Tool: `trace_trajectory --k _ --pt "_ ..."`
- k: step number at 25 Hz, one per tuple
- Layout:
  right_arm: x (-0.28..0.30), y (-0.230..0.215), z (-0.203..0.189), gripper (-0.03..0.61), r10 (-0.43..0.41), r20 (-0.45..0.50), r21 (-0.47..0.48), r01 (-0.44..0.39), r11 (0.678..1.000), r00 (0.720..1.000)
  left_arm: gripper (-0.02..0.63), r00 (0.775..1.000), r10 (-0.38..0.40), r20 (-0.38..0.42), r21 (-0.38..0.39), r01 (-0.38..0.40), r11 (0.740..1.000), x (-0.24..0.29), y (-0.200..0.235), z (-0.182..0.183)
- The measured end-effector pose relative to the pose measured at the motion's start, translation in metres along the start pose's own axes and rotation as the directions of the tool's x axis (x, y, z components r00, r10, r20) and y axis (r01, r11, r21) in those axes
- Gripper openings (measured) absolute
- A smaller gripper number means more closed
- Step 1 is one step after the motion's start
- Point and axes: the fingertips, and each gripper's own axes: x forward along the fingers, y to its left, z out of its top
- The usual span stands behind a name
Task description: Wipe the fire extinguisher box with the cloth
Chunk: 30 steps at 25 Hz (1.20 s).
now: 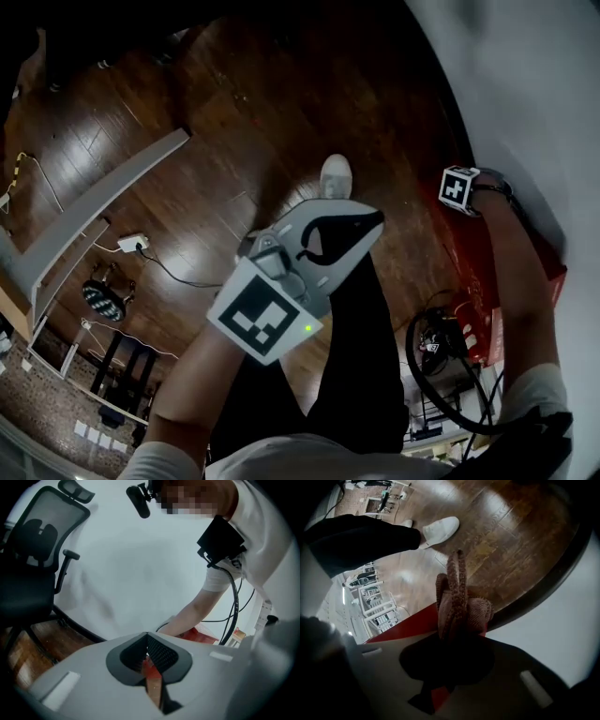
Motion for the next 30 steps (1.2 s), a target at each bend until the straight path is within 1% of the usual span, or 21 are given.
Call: trace_trajectory --k 3,5,7,9,10,12,14,15,16,17,18,19,21,22,23,25,26,27,28,29,30 --pt "0.02 -0.016 0.03 0.061 -0.015 0.005 0.059 0.015 0.998 1.0 0.0 1.0 -0.004 -0.012 -0.034 0.004 0.999 0.006 0.006 -0.021" --pt "0.032 -0.028 0.048 0.061 -0.036 0.03 0.077 0.034 0.996 0.999 0.0 1.0 -0.011 -0.011 -0.046 0.01 0.999 0.011 0.011 -0.032" --pt "0.042 -0.039 0.071 0.061 -0.038 0.095 0.085 0.03 0.996 0.995 0.0 1.0 -0.009 -0.007 -0.052 0.009 0.999 0.015 0.017 -0.041" --pt "0.042 -0.045 0.094 0.061 -0.018 0.193 0.124 -0.007 0.992 0.981 0.0 1.0 -0.01 0.002 -0.049 0.01 0.999 0.017 0.023 -0.047" --pt "0.037 -0.048 0.105 0.061 -0.022 0.245 0.146 -0.015 0.989 0.969 0.0 1.0 -0.015 0.004 -0.042 0.015 0.999 0.016 0.025 -0.049" --pt "0.024 -0.054 0.125 0.061 -0.058 0.339 0.186 -0.006 0.983 0.939 0.0 1.0 -0.025 0.005 -0.024 0.025 0.999 0.013 0.028 -0.051" --pt "0.003 -0.054 0.14 0.061 -0.073 0.422 0.235 -0.031 0.971 0.904 0.0 1.0 -0.024 0.012 -0.009 0.024 1.0 0.006 0.03 -0.05" --pt "-0.015 -0.05 0.148 0.061 -0.078 0.472 0.253 -0.051 0.966 0.878 0.0 1.0 -0.022 0.016 -0.006 0.022 1.0 0.001 0.029 -0.048" --pt "-0.037 -0.046 0.156 0.061 -0.092 0.525 0.263 -0.059 0.963 0.846 0.0 1.0 -0.021 0.02 -0.002 0.021 1.0 -0.004 0.026 -0.045" --pt "-0.058 -0.042 0.162 0.061 -0.112 0.569 0.269 -0.055 0.962 0.815 0.0 0.999 -0.024 0.025 0.005 0.024 1.0 -0.01 0.021 -0.041" --pt "-0.078 -0.037 0.164 0.061 -0.134 0.593 0.275 -0.042 0.961 0.794 0.0 0.999 -0.03 0.032 0.017 0.03 0.999 -0.016 0.016 -0.035" --pt "-0.096 -0.032 0.162 0.061 -0.156 0.597 0.281 -0.023 0.96 0.787 0.0 0.998 -0.039 0.042 0.035 0.037 0.999 -0.022 0.01 -0.027" --pt "-0.134 -0.02 0.151 0.061 -0.203 0.566 0.297 0.032 0.954 0.799 0.0 0.996 -0.063 0.057 0.085 0.058 0.995 -0.035 -0.003 -0.011" --pt "-0.156 -0.012 0.146 0.061 -0.237 0.551 0.305 0.071 0.95 0.8 0.0 0.995 -0.077 0.056 0.11 0.071 0.991 -0.044 -0.012 -0.004" --pt "-0.18 -0.001 0.141 0.061 -0.278 0.544 0.31 0.119 0.943 0.791 0.0 0.994 -0.092 0.053 0.133 0.084 0.988 -0.054 -0.022 0.003" --pt "-0.231 0.026 0.129 0.061 -0.352 0.556 0.329 0.189 0.925 0.753 0.0 0.991 -0.127 0.047 0.18 0.116 0.977 -0.077 -0.046 0.013" --pt "-0.255 0.041 0.12 0.061 -0.386 0.568 0.359 0.203 0.911 0.727 0.0 0.988 -0.147 0.045 0.205 0.135 0.969 -0.088 -0.057 0.017" --pt "-0.279 0.057 0.109 0.061 -0.42 0.582 0.405 0.201 0.892 0.696 0.0 0.985 -0.167 0.043 0.229 0.153 0.961 -0.1 -0.069 0.02" --pt "-0.303 0.079 0.096 0.061 -0.45 0.601 0.46 0.174 0.871 0.661 0.0 0.981 -0.188 0.036 0.253 0.173 0.952 -0.113 -0.082 0.02" --pt "-0.324 0.109 0.085 0.061 -0.47 0.632 0.517 0.118 0.848 0.616 0.0 0.978 -0.209 0.025 0.276 0.194 0.941 -0.127 -0.096 0.018" --pt "-0.345 0.146 0.077 0.061 -0.489 0.671 0.565 0.042 0.824 0.557 0.0 0.973 -0.229 0.01 0.298 0.216 0.93 -0.145 -0.111 0.014"
